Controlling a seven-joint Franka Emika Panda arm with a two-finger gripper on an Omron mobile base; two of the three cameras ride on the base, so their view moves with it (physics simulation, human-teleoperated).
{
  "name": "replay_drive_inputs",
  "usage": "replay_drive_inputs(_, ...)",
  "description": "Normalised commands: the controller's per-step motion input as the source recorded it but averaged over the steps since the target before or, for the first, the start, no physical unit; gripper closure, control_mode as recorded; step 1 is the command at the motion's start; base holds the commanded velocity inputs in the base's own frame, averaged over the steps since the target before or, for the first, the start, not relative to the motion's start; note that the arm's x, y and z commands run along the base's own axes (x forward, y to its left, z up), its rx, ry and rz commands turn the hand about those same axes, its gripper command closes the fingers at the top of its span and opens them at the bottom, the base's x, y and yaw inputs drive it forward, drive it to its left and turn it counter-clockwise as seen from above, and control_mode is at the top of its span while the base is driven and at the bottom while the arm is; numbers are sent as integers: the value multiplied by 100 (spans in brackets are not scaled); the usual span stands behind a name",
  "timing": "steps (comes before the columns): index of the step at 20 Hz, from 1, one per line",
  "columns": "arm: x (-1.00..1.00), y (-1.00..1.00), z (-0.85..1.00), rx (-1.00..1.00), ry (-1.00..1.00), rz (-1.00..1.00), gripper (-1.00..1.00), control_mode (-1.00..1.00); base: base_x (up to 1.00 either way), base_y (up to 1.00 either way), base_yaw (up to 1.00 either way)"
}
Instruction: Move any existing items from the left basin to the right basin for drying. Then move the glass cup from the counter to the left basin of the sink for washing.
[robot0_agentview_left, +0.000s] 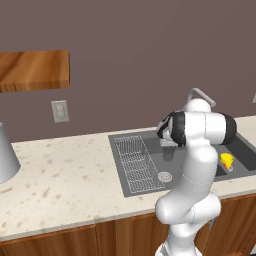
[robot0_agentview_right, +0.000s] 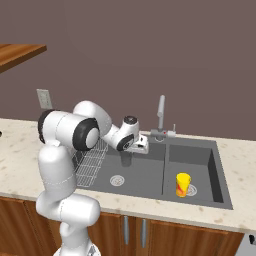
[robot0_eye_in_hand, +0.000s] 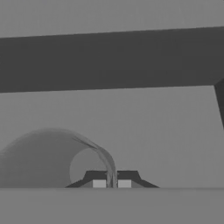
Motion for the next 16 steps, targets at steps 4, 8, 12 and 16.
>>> replay_drive_inputs(4, 0, -14, -35, 0, 1, 0, 100, -100, 0, 0, 0)
replay_drive_inputs(8, 0, -8, -32, 0, 0, 0, 100, -100, 0, 0, 0)
replay_drive_inputs(12, 0, -5, -26, 0, 0, 0, 100, -100, 0, 0, 0)
replay_drive_inputs(16, 0, -3, -19, 0, 0, 0, 100, -100, 0, 0, 0)
